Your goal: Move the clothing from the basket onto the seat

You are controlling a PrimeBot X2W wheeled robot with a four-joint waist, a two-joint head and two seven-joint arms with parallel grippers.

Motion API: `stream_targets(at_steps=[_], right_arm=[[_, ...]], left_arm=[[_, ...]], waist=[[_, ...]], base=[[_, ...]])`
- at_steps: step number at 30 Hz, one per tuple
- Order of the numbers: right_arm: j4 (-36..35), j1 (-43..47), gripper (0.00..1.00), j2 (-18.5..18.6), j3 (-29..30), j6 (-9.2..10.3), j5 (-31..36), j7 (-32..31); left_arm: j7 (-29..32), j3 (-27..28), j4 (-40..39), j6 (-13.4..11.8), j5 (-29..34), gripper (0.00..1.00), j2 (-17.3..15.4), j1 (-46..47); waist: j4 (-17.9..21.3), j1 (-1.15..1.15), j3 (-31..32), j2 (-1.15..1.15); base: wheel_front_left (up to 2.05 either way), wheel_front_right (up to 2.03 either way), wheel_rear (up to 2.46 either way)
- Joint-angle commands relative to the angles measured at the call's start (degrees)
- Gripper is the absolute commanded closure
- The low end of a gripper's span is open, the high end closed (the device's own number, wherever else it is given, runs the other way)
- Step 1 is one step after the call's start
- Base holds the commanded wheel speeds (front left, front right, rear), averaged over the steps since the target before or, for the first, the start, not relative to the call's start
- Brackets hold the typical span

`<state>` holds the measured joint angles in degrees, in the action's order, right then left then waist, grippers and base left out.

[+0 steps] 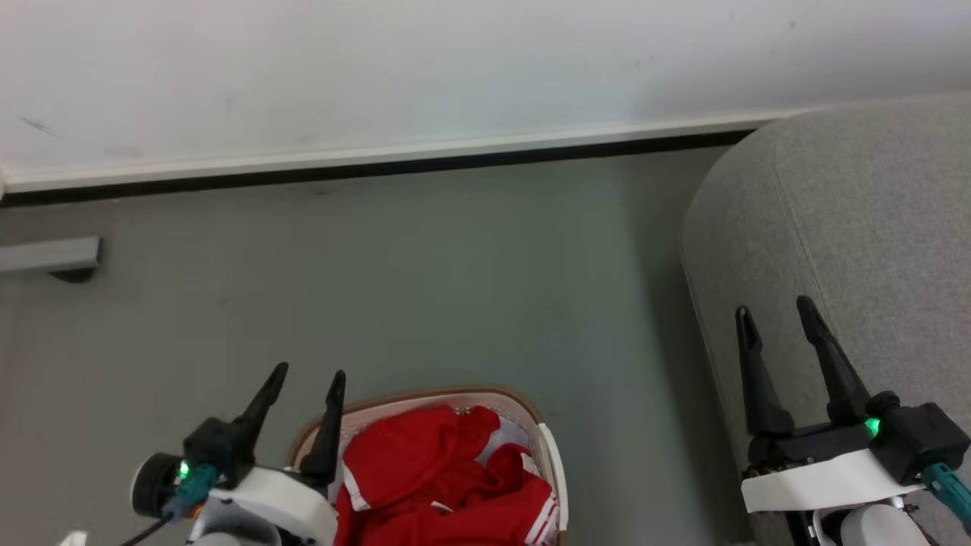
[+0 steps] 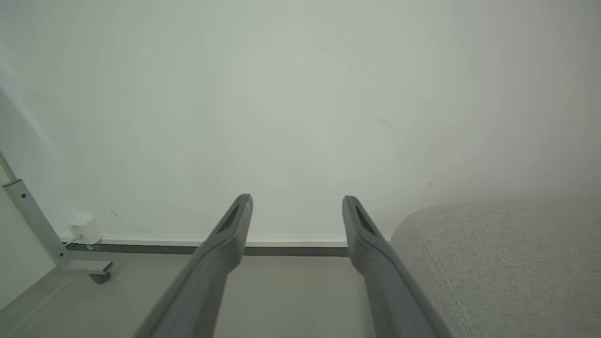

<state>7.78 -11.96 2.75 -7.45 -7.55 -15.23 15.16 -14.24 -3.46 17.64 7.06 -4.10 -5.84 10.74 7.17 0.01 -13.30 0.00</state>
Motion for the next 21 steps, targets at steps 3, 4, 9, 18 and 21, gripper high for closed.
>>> stream_targets(at_steps=[3, 4, 9, 18, 21], right_arm=[[-1.0, -1.6, 0.00, 0.2, 0.8, 0.12, -0.8, 0.0], [-1.4, -2.0, 0.00, 0.2, 0.9, 0.12, -1.0, 0.0], [-3.1, -3.3, 0.00, 0.2, 2.1, 0.12, -2.3, 0.0], [-5.7, -4.9, 0.00, 0.2, 4.4, 0.12, -4.1, 0.0], [-6.3, -5.5, 0.00, 0.2, 4.6, 0.12, -4.6, 0.0]], left_arm=[[2.4, -2.0, 5.1, 0.3, -1.5, 0.00, -2.3, 4.5], [3.1, -2.6, 6.4, 0.4, -2.1, 0.00, -2.8, 5.5], [5.7, -8.5, 12.3, 0.4, -4.7, 0.00, -5.3, 10.2], [11.0, -23.6, 21.7, 0.4, -13.4, 0.00, -9.0, 17.1], [13.4, -30.1, 23.9, 0.4, -16.3, 0.00, -10.3, 19.3]], waist=[[3.7, -0.01, -6.2, 0.00], [4.4, -0.01, -7.3, 0.00], [7.4, -0.01, -12.0, 0.00], [10.4, -0.01, -19.1, 0.00], [10.9, -0.01, -21.4, 0.00]], base=[[0.00, 0.00, 0.00], [0.00, 0.00, 0.00], [0.00, 0.00, 0.00], [0.00, 0.00, 0.00], [0.00, 0.00, 0.00]])
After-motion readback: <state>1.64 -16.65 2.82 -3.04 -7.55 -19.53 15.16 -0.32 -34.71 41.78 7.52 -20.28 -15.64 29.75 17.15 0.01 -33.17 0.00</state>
